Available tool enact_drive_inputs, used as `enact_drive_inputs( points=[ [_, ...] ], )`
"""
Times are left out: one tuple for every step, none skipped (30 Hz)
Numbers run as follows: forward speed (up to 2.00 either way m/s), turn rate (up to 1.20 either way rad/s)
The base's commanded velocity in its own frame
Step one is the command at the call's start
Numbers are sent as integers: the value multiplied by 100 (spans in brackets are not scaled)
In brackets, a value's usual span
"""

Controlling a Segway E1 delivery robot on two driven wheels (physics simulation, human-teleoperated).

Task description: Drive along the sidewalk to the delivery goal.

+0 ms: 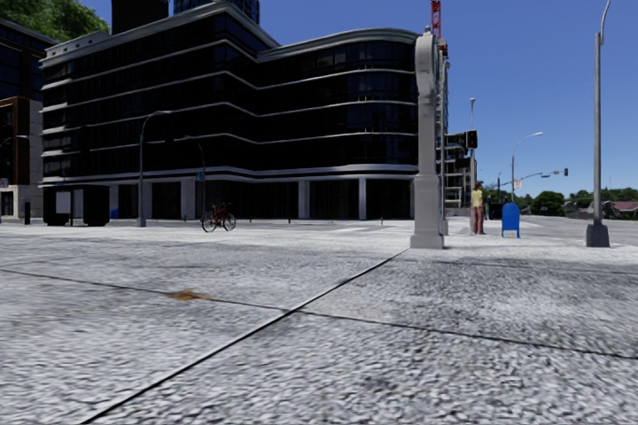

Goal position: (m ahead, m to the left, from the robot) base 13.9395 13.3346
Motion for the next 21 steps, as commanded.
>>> enact_drive_inputs(
  points=[
    [200,43],
    [200,43],
    [200,43],
    [200,43],
    [200,43],
    [200,43],
    [200,44],
    [200,44],
    [200,44],
    [200,45],
    [200,45],
    [200,45],
    [200,45],
    [200,45],
    [200,45],
    [200,45],
    [200,45],
    [200,45],
    [200,45],
    [200,45],
    [200,45]
  ],
)
